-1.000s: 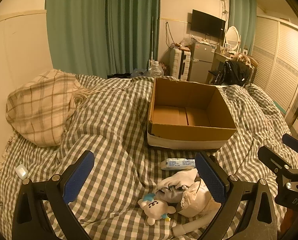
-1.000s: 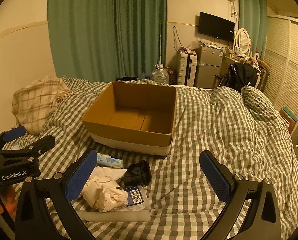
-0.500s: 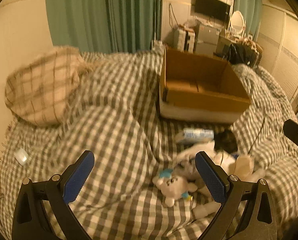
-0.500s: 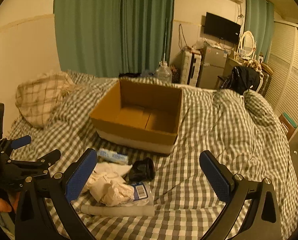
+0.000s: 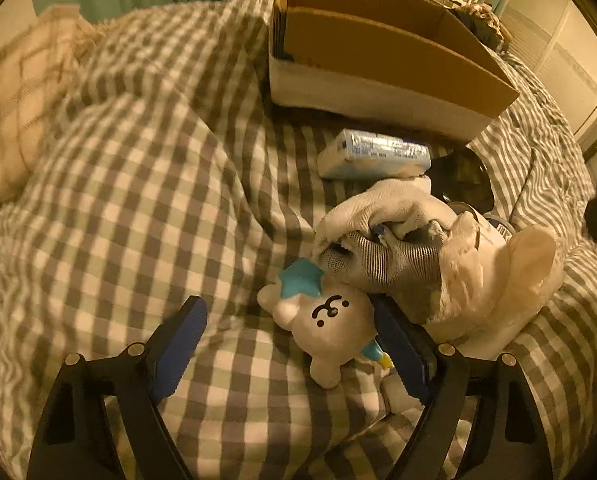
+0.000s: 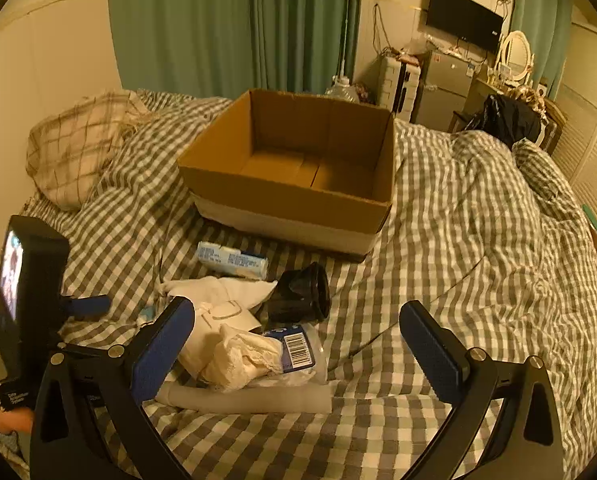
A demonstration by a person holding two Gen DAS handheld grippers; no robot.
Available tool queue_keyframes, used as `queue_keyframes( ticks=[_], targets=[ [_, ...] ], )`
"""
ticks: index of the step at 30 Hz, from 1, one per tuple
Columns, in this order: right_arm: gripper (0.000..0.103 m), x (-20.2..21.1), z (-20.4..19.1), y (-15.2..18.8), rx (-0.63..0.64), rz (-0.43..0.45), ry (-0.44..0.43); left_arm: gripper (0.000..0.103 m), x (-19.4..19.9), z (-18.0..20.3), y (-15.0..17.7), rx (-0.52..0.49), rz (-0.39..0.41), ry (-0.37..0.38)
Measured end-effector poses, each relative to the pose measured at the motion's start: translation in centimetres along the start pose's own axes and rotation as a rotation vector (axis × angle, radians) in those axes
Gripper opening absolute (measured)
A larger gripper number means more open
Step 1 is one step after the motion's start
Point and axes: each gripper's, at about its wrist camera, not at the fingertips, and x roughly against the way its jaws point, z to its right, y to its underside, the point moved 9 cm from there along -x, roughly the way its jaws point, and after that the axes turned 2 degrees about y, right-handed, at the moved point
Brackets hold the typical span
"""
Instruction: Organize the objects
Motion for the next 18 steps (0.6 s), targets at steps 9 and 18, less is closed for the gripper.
queue_keyframes(
  ticks=[9, 18],
  targets=[
    [0.081, -2.8, -2.2, 3.2, 0.041, -0.175, -0.111, 0.085, -0.6, 1.4, 1.2, -0.046, -0.068, 0.051],
    [0.007, -1.9, -2.4, 3.1, 0.010, -0.155, -0.176, 0.043, -0.9, 2.1, 1.3, -0.023, -0.075, 0.162]
  ],
)
